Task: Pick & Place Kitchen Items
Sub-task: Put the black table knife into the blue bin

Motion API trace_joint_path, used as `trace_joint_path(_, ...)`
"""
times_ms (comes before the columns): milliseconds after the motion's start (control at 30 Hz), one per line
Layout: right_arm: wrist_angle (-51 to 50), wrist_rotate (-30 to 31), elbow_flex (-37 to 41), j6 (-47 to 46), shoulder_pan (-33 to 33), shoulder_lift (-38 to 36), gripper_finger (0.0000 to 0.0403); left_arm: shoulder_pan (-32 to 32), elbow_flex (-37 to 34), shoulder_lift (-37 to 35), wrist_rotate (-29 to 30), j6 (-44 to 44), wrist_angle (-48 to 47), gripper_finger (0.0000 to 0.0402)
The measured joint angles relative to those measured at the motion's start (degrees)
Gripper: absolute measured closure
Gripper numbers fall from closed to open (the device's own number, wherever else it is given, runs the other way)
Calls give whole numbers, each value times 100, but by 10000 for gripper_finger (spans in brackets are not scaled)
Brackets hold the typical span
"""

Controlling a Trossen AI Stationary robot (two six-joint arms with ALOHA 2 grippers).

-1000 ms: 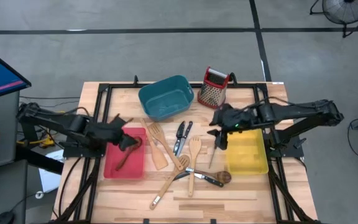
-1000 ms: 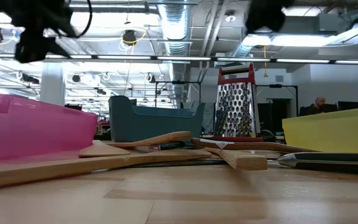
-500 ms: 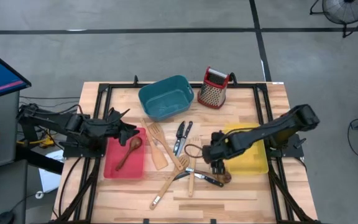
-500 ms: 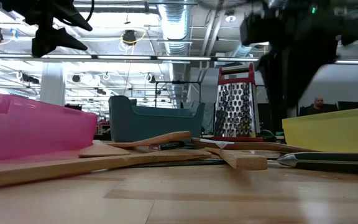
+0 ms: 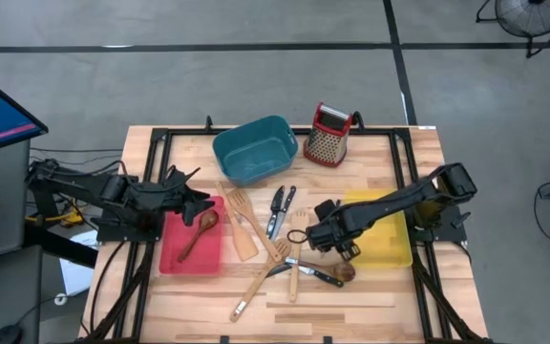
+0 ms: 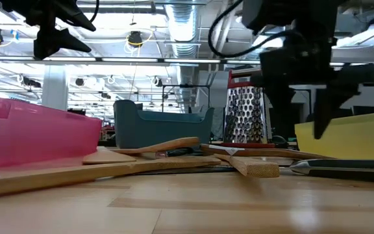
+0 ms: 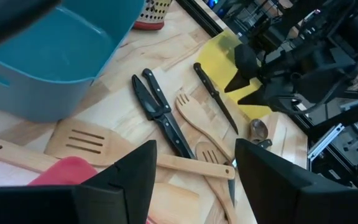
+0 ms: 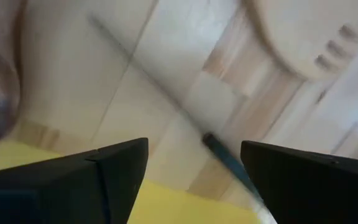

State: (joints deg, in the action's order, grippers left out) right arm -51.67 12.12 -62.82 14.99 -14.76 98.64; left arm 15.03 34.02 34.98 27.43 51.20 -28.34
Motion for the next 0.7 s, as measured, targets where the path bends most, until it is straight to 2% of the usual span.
trace_joint_path(233,304,13,-1,3,282,8,132,0,0,0,-3,1,18,201)
trace_joint_path(367,586,-26,117,150,283,8,132,0,0,0,-3,0,19,201)
trace_joint_path(700,583,-174,140,572,278,129,132,0,0,0,-8,2,17,201)
